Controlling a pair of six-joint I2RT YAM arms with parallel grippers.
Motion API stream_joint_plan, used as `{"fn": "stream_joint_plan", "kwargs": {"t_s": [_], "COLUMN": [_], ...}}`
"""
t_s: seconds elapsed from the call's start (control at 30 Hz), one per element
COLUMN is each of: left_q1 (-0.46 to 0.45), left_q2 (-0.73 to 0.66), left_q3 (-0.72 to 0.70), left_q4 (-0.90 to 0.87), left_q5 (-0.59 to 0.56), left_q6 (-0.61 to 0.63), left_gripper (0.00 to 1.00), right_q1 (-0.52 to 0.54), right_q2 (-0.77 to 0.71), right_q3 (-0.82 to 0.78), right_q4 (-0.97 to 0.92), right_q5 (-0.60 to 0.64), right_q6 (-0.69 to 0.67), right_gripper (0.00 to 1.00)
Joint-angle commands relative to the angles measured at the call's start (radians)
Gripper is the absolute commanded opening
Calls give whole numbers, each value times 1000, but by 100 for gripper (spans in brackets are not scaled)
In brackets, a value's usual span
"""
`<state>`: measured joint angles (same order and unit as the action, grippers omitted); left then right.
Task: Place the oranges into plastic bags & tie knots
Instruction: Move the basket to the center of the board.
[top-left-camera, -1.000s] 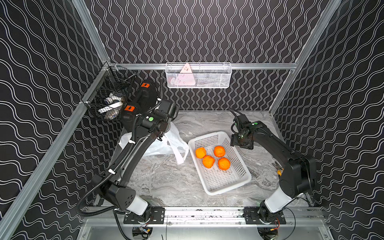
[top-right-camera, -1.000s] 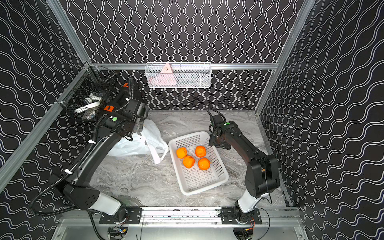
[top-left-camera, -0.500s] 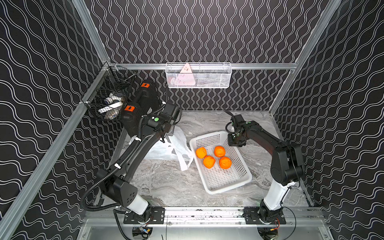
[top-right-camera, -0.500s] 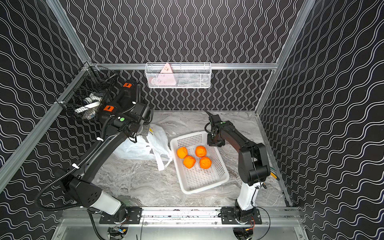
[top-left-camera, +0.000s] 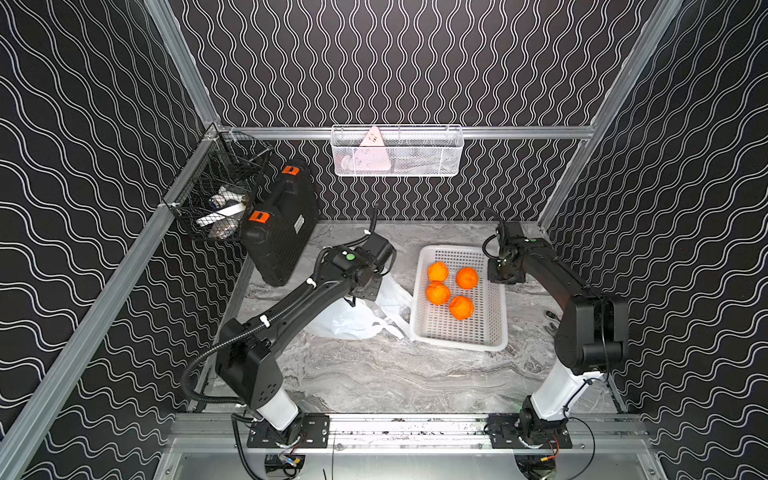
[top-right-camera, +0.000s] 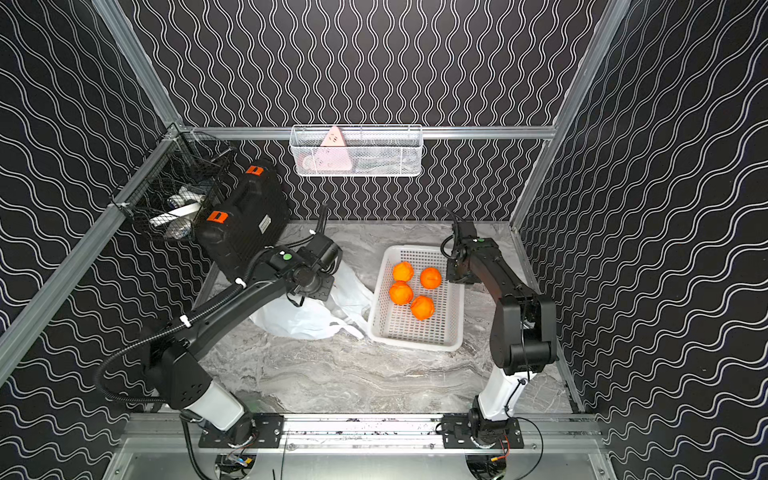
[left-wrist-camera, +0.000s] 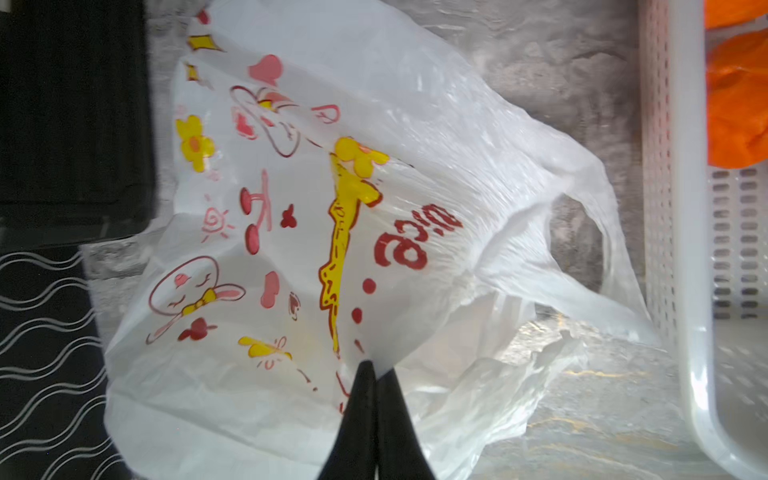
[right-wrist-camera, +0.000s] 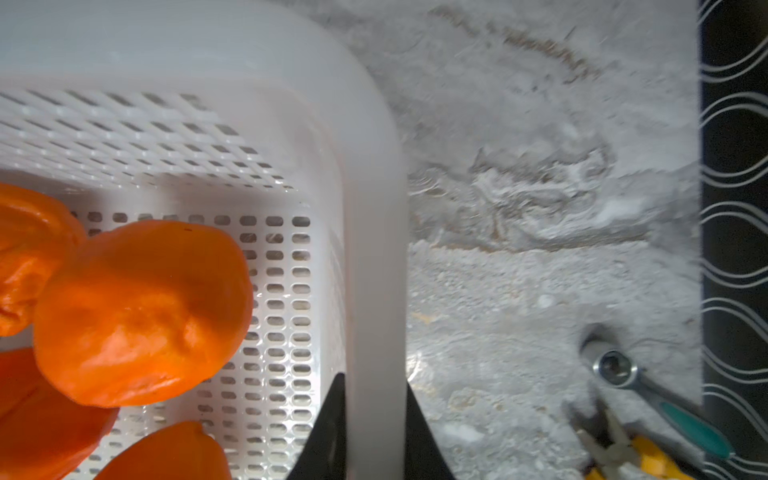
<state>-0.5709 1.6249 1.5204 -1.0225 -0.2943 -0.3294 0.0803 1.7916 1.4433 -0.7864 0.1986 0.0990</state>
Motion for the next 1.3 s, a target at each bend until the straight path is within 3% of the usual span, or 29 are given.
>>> {"fn": "stream_joint_plan", "kwargs": {"t_s": [0.0,0.13,0.27,0.37,0.5,0.63,0.77,1.1,1.27], "left_q1": [0,7,37,43,73,74,56,40,40], "left_q2": [11,28,49,46,5,-28,-17,30,-32], "left_q3": [-2,21,65,82,35,-25,-50,-61,-48], "left_q4": [68,93,110,99,108,182,206,232,186], "left_q5": [40,-18,-32,-54,-61,36,142,155,100], "left_q6": [-55,-35,7,8,4,51,51,43,70], "left_gripper": [0,0,0,0,0,0,0,0,0], "right_q1": [-33,-64,-70,-70,-70,-48,59,287,391], "right_q2": [25,60,96,92,-14,-120,-147,-159,-156], "right_q3": [13,6,50,112,130,72,3,-57,-20], "right_q4": [48,78,67,6,-49,-42,-62,54,120], "right_q5": [51,22,-28,6,16,-210,-273,-437,-428], "right_q6": [-135,-179,-171,-87,60,137,173,291,271], "right_gripper": [20,30,49,67,75,78,78,76,73]}}
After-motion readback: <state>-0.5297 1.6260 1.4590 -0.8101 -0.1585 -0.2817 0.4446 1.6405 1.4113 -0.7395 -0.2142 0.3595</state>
